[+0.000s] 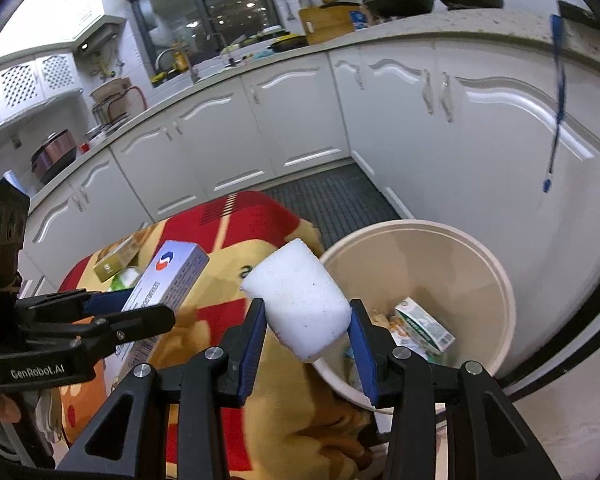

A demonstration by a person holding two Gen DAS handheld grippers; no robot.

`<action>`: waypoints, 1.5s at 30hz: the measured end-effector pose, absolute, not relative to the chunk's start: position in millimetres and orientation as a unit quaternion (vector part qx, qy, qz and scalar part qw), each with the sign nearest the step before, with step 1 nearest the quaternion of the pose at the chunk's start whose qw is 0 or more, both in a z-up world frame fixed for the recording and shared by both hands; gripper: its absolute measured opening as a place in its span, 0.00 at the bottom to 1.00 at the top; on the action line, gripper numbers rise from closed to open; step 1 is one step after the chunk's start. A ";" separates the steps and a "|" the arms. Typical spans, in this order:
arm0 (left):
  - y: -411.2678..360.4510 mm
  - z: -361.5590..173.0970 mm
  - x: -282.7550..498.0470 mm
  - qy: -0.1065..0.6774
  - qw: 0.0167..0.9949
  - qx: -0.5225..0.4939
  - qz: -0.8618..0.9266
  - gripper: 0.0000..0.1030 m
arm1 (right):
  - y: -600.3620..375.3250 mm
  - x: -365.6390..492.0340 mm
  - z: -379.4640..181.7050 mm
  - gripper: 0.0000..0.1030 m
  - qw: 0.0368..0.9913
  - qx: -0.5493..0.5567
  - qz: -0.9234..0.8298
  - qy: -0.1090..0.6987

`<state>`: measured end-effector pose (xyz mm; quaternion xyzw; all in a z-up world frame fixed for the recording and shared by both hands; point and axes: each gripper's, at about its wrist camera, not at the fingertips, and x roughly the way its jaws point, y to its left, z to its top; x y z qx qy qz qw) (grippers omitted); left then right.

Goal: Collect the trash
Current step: 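Carry medicine box and sponge over the beige bucket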

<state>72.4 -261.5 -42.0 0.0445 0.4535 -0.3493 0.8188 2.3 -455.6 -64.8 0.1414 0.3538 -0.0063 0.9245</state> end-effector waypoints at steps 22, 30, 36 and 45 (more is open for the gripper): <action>-342.6 -69.4 107.2 0.483 0.794 0.053 -0.364 0.48 | -521.3 1.3 -96.3 0.39 0.905 0.190 -0.068 0.376; -347.3 -80.1 115.5 0.496 0.791 0.045 -0.356 0.48 | -523.8 5.0 -104.1 0.40 0.901 0.185 -0.076 0.385; -350.8 -84.2 117.7 0.499 0.790 0.047 -0.352 0.48 | -526.8 5.3 -108.8 0.40 0.899 0.189 -0.075 0.389; -358.0 -90.6 121.9 0.506 0.789 0.047 -0.346 0.48 | -531.2 12.4 -114.1 0.40 0.894 0.191 -0.078 0.398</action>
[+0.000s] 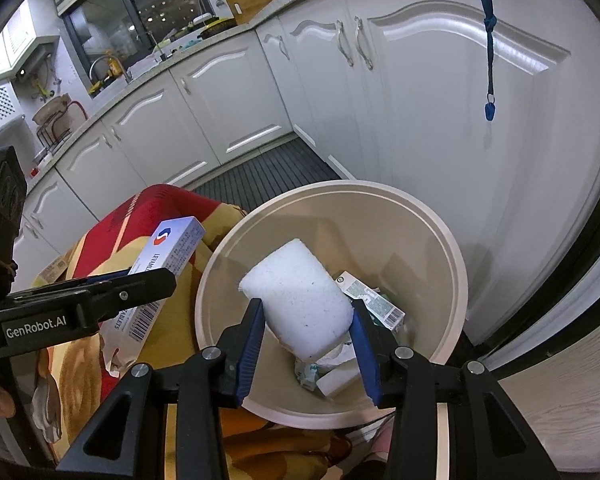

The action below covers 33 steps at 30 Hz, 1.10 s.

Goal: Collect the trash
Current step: 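Carry medicine box and sponge over the beige bucket, then open left tool dropping medicine box while right tool releases sponge into bucket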

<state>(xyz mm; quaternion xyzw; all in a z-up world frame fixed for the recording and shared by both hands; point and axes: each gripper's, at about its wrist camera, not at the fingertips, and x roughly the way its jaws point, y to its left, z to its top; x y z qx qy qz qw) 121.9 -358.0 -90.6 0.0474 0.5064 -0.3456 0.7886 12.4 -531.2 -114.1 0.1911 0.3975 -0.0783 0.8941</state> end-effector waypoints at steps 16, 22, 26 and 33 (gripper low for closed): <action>-357.6 -86.4 121.2 0.502 0.790 0.034 -0.350 0.59 | -531.9 16.7 -125.0 0.50 0.885 0.193 -0.091 0.414; -353.9 -80.6 118.4 0.499 0.791 0.030 -0.352 0.60 | -529.1 16.6 -124.0 0.50 0.884 0.194 -0.090 0.417; -349.0 -76.6 114.9 0.493 0.795 0.034 -0.351 0.60 | -525.6 16.6 -123.2 0.50 0.884 0.190 -0.086 0.419; -338.7 -68.6 111.0 0.484 0.804 0.036 -0.343 0.60 | -516.7 16.2 -120.9 0.50 0.885 0.183 -0.078 0.421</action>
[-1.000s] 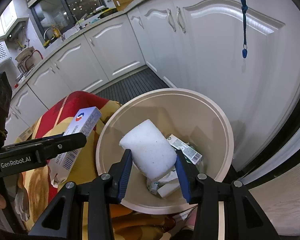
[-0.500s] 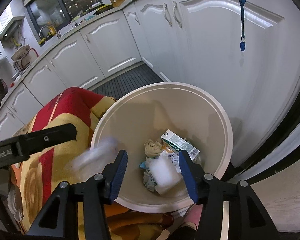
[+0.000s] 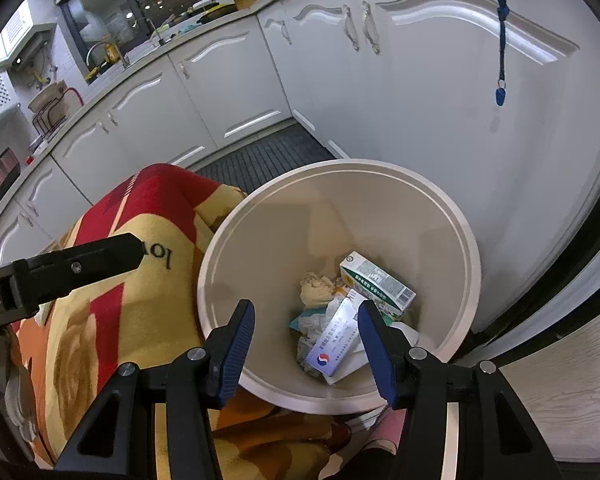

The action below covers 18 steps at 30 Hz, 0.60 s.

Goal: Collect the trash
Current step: 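Open left tool dropping medicine box while right tool releases sponge into bucket, then move both tools back over the table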

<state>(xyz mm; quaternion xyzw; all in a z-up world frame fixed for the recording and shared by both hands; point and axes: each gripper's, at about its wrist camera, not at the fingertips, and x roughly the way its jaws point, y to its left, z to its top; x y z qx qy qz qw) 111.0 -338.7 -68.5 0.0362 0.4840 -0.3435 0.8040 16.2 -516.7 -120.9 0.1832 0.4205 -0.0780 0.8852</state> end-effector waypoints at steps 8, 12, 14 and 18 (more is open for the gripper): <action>-314.0 -62.4 110.4 0.474 0.819 0.029 -0.323 0.60 | -497.2 18.2 -107.9 0.55 0.892 0.172 -0.062 0.414; -299.1 -60.0 109.6 0.470 0.825 0.025 -0.314 0.60 | -484.0 20.4 -102.6 0.55 0.895 0.165 -0.054 0.411; -290.1 -58.8 109.4 0.468 0.828 0.023 -0.308 0.60 | -478.8 21.6 -100.9 0.55 0.896 0.163 -0.052 0.410; -274.9 -57.3 108.4 0.467 0.832 0.016 -0.299 0.60 | -468.6 24.1 -97.3 0.56 0.898 0.157 -0.046 0.409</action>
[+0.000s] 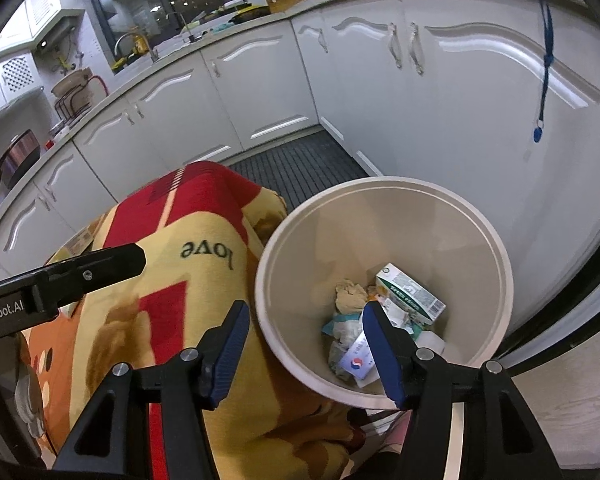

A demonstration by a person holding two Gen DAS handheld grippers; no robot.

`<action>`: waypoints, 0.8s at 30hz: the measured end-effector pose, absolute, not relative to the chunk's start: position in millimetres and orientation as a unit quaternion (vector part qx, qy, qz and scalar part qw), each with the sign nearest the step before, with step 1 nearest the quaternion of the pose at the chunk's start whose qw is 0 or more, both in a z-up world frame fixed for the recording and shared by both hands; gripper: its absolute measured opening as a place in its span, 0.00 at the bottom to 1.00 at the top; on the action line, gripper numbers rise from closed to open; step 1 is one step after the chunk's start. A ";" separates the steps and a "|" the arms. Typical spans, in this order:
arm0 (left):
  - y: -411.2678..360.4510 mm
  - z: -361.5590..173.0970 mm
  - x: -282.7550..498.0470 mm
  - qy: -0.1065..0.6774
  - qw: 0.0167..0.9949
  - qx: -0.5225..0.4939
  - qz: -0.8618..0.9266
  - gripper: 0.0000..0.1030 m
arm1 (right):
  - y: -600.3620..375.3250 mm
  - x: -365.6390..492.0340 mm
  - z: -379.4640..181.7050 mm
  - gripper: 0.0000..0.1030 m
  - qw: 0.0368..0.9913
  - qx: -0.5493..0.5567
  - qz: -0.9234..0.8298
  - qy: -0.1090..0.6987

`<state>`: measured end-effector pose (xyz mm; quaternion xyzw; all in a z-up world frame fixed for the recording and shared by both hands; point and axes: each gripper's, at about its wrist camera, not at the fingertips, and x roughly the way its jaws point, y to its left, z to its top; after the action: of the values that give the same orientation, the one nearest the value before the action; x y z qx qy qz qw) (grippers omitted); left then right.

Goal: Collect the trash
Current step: 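Move both tools back over the table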

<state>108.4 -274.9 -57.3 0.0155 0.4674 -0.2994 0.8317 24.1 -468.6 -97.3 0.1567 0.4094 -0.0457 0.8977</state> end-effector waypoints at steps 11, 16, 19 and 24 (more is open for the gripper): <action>-220.5 -45.9 109.3 0.469 0.841 -0.008 -0.269 0.60 | -431.5 30.8 -78.9 0.61 0.907 0.140 -0.010 0.398; -186.7 -39.2 117.1 0.469 0.849 -0.019 -0.243 0.61 | -411.9 37.5 -75.9 0.62 0.907 0.134 0.013 0.398; -166.1 -34.8 128.1 0.470 0.855 -0.026 -0.217 0.61 | -399.1 41.8 -75.1 0.62 0.908 0.127 0.024 0.399; -135.3 -29.0 161.1 0.478 0.860 -0.038 -0.174 0.65 | -384.1 43.5 -73.7 0.62 0.908 0.117 0.039 0.399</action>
<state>161.1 -135.3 -29.0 -0.0382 0.4785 -0.1735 0.8599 43.5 -384.1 -73.7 0.1168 0.3994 0.0388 0.9085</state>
